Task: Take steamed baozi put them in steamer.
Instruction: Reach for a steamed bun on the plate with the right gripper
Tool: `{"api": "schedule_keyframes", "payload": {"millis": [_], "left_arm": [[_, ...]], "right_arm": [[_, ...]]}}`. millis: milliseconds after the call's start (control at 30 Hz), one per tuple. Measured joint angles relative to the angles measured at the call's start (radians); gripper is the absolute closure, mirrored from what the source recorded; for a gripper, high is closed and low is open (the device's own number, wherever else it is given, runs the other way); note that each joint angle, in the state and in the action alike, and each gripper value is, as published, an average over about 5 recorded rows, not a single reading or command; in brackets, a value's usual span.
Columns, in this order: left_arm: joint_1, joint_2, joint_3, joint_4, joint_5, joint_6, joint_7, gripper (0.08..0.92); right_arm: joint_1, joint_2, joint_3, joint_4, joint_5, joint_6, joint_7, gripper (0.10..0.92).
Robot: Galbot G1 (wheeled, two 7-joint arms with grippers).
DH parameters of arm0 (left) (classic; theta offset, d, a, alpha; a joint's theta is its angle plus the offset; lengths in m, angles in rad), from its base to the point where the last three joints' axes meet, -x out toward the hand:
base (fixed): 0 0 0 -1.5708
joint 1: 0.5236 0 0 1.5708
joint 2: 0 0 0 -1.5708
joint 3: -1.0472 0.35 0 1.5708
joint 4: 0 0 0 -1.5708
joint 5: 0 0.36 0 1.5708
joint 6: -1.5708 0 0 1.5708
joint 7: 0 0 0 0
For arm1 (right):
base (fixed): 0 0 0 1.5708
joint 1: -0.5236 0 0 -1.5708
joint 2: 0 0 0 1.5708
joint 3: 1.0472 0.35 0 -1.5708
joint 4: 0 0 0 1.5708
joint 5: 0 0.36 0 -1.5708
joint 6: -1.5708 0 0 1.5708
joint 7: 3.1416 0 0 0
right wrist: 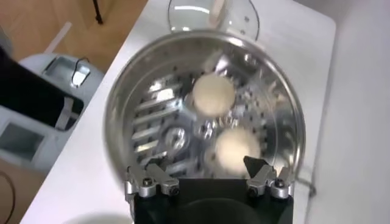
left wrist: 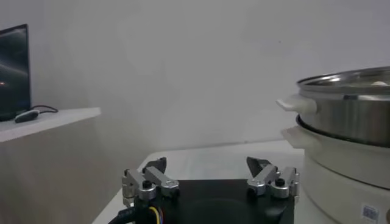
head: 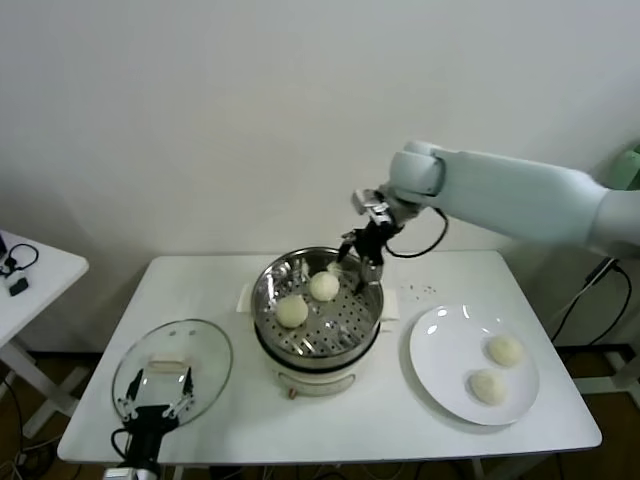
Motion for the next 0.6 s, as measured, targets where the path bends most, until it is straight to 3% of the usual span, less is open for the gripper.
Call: {"api": "schedule_keyframes", "payload": {"millis": [300, 600], "left_arm": [[0.009, 0.001, 0.000, -0.013, 0.008, 0.022, -0.018, 0.177], [0.024, -0.005, -0.003, -0.018, 0.019, 0.028, -0.023, 0.177]], "right_arm": [[-0.090, -0.253, 0.062, 0.108, -0.169, 0.037, -0.017, 0.203], [-0.332, -0.412, 0.207, 0.113, -0.356, 0.064, -0.015, 0.203]]}}
